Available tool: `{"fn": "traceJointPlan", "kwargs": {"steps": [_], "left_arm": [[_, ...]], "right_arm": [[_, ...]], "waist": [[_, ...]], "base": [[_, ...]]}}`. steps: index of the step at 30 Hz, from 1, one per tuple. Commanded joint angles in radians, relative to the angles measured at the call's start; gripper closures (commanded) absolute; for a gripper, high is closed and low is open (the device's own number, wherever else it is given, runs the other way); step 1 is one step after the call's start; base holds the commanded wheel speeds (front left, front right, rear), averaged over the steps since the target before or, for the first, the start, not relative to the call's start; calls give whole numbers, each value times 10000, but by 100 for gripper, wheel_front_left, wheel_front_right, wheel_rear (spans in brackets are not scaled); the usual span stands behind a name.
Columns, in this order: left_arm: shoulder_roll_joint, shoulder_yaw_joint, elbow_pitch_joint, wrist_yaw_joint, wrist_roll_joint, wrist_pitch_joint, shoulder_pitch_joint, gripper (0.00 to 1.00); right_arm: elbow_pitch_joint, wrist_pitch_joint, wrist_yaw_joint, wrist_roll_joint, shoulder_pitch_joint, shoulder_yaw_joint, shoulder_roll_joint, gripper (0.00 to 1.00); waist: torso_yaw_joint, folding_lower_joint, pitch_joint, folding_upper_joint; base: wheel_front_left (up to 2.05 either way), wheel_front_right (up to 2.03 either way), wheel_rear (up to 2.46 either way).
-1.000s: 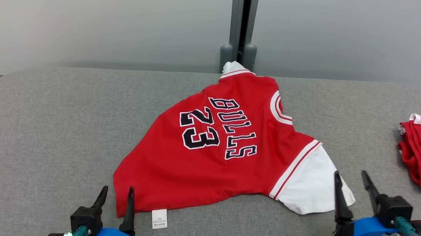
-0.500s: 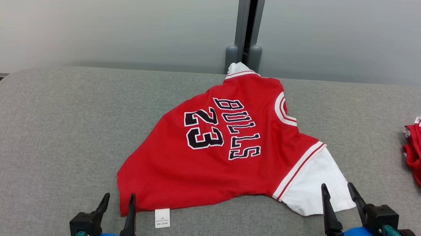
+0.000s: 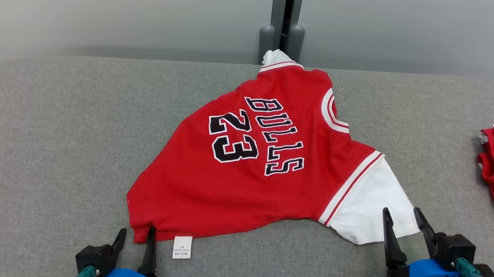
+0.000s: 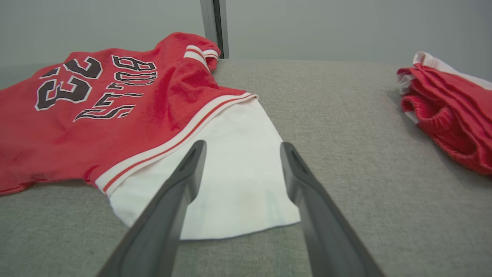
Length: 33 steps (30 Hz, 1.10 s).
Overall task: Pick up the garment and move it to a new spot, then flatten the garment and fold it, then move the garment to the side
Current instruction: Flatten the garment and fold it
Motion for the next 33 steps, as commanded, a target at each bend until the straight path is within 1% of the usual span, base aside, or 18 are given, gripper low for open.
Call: {"fn": "traceJointPlan", "kwargs": {"steps": [1,6,7,8,9,10,13,19,23,24,27,31,32,33], "left_arm": [[-2,4,171,-63,-63,2,-103,0],[-11,-285,639,-124,-135,49,-153,0],[-28,-344,660,-133,-153,51,-133,2],[-30,-386,647,-137,-144,51,-111,30],[-33,-439,590,-151,-131,49,-72,82],[-30,-492,504,-160,-69,48,-36,100],[-12,-587,262,-168,57,26,78,100],[4,-446,-469,-174,529,-1,267,100],[1,-402,-615,-256,658,-1,357,100],[1,-402,-615,-256,658,-1,357,100],[1,-435,-647,-285,672,-1,399,100],[1,-479,-689,-328,670,-1,386,100],[1,-486,-701,-341,670,-1,383,100],[1,-488,-710,-346,673,-1,376,100]], "right_arm": [[17,-2,-1,-64,-185,-56,-29,0],[153,0,-1,-87,-252,-259,-29,0],[185,-2,-1,-84,-256,-308,-29,0],[230,-2,-1,-85,-252,-357,-29,0],[282,-2,-1,-83,-237,-428,-29,0],[350,0,-1,-62,-222,-519,-29,0],[545,-2,-1,-22,-233,-813,-26,0],[1364,-2,-1,-373,-599,-1791,-27,0],[2178,-2,-1,-537,-981,-2481,-23,0],[2178,-2,-1,-537,-981,-2481,-23,0],[3065,-2,-1,-724,-1324,-2785,-26,0],[4140,31,1,-813,-1609,-2778,7,0],[4319,49,1,-818,-1673,-2731,11,9],[4484,61,1,-777,-1735,-2691,31,62]], "waist": [[-6,-1,43,0],[-27,-1,84,0],[-18,-1,72,0],[-5,-1,58,0],[14,-1,43,0],[39,-1,28,0],[148,-1,-15,0],[513,-1,-22,0],[660,-1,-10,0],[660,-1,-10,0],[737,-1,11,0],[772,-1,61,0],[765,-1,75,0],[757,-1,83,0]], "base": [[0,0,0],[0,0,0],[0,0,0],[0,0,0],[0,0,0],[0,0,0],[0,0,0],[0,0,0],[0,0,0],[0,0,0],[0,0,0],[0,0,0],[0,0,0],[0,0,0]]}}
